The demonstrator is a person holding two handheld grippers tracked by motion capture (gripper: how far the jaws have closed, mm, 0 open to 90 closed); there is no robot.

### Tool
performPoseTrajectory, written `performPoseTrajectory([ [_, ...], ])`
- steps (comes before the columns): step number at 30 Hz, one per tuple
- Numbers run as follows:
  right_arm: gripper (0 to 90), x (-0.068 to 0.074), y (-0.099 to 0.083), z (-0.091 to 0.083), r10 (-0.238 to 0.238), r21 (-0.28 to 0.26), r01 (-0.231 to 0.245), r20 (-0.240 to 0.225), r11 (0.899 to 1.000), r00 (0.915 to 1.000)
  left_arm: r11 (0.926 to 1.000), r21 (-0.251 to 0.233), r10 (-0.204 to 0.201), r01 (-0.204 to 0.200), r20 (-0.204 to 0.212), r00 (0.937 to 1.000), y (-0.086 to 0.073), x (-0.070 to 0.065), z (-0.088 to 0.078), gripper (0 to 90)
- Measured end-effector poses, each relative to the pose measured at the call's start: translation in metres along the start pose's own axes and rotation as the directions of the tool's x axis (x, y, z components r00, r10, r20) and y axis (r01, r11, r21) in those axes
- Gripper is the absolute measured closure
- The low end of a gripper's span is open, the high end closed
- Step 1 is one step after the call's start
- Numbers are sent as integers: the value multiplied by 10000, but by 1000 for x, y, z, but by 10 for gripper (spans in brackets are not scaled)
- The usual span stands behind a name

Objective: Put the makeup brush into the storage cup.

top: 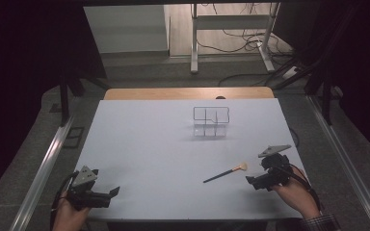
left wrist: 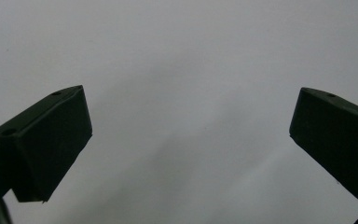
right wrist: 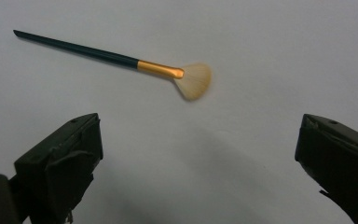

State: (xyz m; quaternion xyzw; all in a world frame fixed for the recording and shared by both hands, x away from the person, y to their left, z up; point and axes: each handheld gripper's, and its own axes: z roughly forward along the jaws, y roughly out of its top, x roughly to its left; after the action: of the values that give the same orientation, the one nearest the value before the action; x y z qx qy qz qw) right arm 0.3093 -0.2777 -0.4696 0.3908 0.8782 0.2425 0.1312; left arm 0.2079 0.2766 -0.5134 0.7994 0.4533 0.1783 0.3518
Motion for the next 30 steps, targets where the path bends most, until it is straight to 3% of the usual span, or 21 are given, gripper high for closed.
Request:
performPoseTrajectory([
  [30,2,15,41,26,-508,715,541,-472,9960,9976,10000,16,4,-4,-45,10000,0,1,0,0],
])
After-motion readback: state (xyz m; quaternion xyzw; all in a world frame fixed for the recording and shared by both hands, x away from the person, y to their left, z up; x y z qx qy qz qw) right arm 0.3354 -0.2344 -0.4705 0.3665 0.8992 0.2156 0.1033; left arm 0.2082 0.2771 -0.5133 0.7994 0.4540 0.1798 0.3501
